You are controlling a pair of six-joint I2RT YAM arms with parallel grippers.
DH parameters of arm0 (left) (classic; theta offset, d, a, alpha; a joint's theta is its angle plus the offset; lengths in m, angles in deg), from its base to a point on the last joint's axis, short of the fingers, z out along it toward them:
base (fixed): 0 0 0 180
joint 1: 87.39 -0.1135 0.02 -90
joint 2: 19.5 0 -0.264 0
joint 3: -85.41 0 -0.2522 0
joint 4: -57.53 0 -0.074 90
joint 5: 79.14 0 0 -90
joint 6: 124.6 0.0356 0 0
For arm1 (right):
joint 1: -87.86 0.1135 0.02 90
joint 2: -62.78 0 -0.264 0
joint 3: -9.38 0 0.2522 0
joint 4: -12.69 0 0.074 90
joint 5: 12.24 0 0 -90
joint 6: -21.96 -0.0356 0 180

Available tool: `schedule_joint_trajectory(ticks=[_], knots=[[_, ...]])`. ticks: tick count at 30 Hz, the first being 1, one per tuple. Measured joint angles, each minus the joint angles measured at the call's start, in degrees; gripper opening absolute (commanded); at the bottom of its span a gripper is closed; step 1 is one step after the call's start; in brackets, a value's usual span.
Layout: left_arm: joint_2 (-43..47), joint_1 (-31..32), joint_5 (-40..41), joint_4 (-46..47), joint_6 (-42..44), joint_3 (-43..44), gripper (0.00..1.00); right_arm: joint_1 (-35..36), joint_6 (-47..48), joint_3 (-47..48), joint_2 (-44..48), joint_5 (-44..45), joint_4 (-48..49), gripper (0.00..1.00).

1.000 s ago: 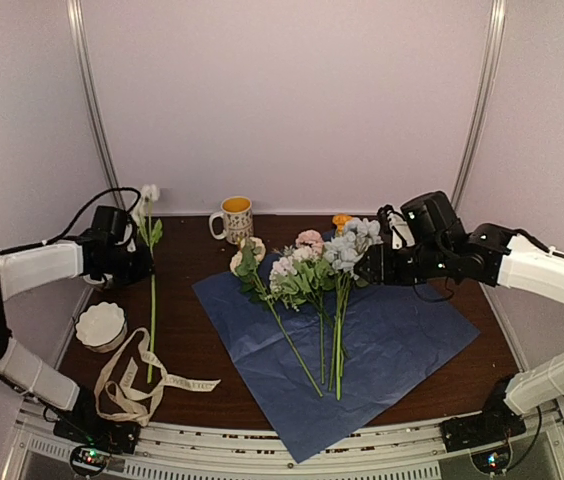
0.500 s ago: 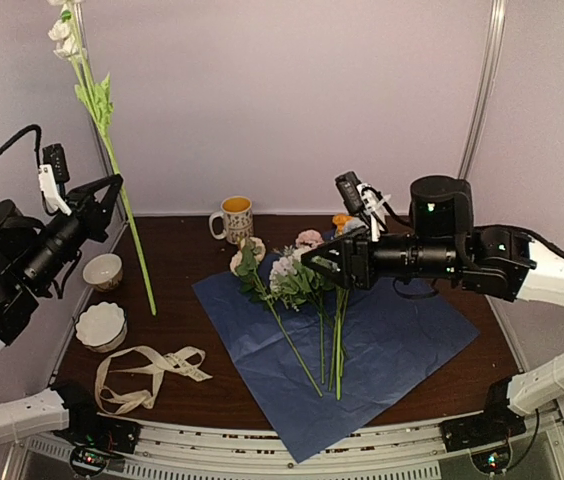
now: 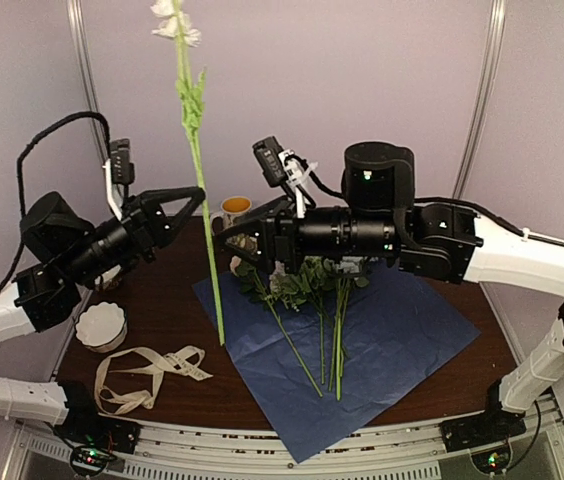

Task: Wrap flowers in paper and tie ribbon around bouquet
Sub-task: Pass from the left arm to the right, then place the fake flower on the flattened wrapping paper.

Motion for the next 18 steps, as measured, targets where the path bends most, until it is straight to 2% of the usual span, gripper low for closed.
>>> schedule_joint_trajectory(ticks=[2, 3, 5, 6, 7, 10, 12, 14, 16, 18], knots=[[-3.4, 3.5, -2.0, 1.3, -0.5, 0.1, 0.00, 0.1, 0.1, 1.3, -1.8, 0.5, 0.0, 0.55], [-4.6, 4.8, -3.0, 1.7, -0.8, 0.1, 0.00, 0.1, 0.1, 1.6, -2.3, 0.7, 0.0, 0.47], [-6.4, 6.2, -4.3, 2.5, -1.1, 0.2, 0.00, 0.1, 0.3, 2.0, -3.1, 1.3, -0.1, 0.16], [-6.7, 6.5, -4.3, 2.6, -1.1, 0.2, 0.00, 0.1, 0.1, 2.0, -3.2, 1.1, -0.2, 0.05], [-7.0, 6.4, -4.5, 2.9, -1.2, 0.2, 0.00, 0.1, 0.1, 2.0, -3.2, 1.4, -0.2, 0.00], [-6.6, 6.3, -5.1, 4.7, -1.3, 0.6, 0.03, 0.2, -0.6, 1.4, -2.4, 3.1, 0.6, 0.00], [-6.4, 6.5, -4.8, 5.0, -1.3, 0.9, 0.38, 0.0, -1.4, 0.2, -1.6, 5.3, 1.3, 0.00], [-6.4, 6.9, -3.3, 3.2, -0.5, 1.8, 0.62, -0.5, -2.5, -1.7, -0.8, 7.2, 0.9, 0.00], [-6.6, 7.0, 0.1, -1.9, 0.2, 4.1, 0.76, -1.7, -4.1, -3.2, -0.5, 8.7, -0.5, 0.00], [-7.6, 7.0, 4.7, -8.3, 1.5, 7.6, 0.83, -4.1, -6.4, -4.4, -0.4, 9.8, -3.5, 0.00]])
